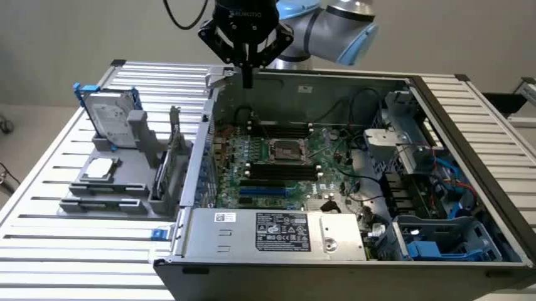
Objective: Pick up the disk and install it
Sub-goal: 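Reach for the disk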
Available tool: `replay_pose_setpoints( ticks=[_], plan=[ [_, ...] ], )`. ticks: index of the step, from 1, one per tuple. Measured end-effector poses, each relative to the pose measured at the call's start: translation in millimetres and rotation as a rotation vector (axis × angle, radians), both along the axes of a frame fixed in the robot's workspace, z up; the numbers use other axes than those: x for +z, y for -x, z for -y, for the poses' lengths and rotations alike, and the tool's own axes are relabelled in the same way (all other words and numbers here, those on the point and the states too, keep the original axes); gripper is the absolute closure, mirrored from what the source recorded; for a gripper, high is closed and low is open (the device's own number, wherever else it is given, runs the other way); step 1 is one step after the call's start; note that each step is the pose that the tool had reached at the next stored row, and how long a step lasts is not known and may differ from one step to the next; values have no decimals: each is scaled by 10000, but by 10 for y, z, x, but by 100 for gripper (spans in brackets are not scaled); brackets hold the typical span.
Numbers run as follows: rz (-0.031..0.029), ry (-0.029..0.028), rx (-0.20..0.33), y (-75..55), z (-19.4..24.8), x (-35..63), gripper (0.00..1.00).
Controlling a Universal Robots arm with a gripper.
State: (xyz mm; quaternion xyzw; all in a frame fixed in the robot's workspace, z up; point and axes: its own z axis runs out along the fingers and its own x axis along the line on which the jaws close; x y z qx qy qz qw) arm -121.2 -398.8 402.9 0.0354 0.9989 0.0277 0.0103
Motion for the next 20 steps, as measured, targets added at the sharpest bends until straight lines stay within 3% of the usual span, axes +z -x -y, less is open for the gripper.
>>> replay_pose_setpoints(
  ticks=[10,14,20],
  plan=[
    [-1,1,0,0,0,1,89],
    [1,4,0,150,-18,-10,89],
    [-2,145,0,426,-98,-22,89]
  ],
)
